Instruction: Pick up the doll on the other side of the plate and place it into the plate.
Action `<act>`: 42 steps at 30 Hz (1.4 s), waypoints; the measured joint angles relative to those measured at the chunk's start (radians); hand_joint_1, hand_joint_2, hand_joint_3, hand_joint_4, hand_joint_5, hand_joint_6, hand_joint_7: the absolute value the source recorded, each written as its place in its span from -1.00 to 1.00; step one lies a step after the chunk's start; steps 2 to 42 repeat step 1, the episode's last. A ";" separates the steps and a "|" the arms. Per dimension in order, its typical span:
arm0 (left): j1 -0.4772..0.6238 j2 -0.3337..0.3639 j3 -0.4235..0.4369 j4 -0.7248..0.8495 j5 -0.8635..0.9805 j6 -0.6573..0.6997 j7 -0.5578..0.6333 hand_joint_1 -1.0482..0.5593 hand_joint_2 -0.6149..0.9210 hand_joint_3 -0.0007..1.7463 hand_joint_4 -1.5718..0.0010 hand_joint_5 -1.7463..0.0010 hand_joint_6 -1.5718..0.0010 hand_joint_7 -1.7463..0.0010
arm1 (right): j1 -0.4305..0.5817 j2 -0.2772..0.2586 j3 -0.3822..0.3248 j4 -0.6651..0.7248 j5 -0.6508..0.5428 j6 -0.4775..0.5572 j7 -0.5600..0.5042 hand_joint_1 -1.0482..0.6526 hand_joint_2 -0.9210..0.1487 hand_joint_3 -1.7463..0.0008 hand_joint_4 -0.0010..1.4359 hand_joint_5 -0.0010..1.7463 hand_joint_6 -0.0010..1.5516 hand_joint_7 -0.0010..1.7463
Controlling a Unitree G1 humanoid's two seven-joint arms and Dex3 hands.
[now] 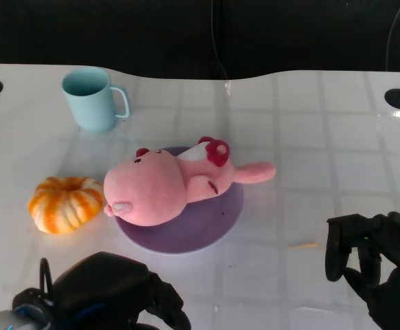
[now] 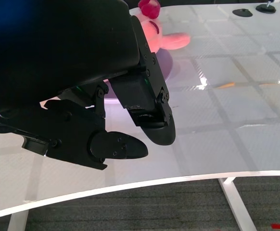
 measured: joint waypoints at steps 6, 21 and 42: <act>0.000 0.000 0.000 0.000 0.000 -0.003 0.000 -0.01 1.00 -0.70 0.02 -0.40 -0.37 0.98 | 0.000 0.000 0.000 0.000 0.000 0.000 0.000 0.20 0.09 -0.54 0.19 1.00 0.03 0.71; 0.000 0.000 0.000 0.000 0.000 -0.003 0.000 -0.01 1.00 -0.70 0.02 -0.40 -0.37 0.98 | 0.000 0.000 0.000 0.000 0.000 0.000 0.000 0.20 0.09 -0.54 0.19 1.00 0.03 0.71; 0.000 0.000 0.000 0.000 0.000 -0.003 0.000 -0.01 1.00 -0.70 0.02 -0.40 -0.37 0.98 | 0.000 0.000 0.000 0.000 0.000 0.000 0.000 0.20 0.09 -0.54 0.19 1.00 0.03 0.71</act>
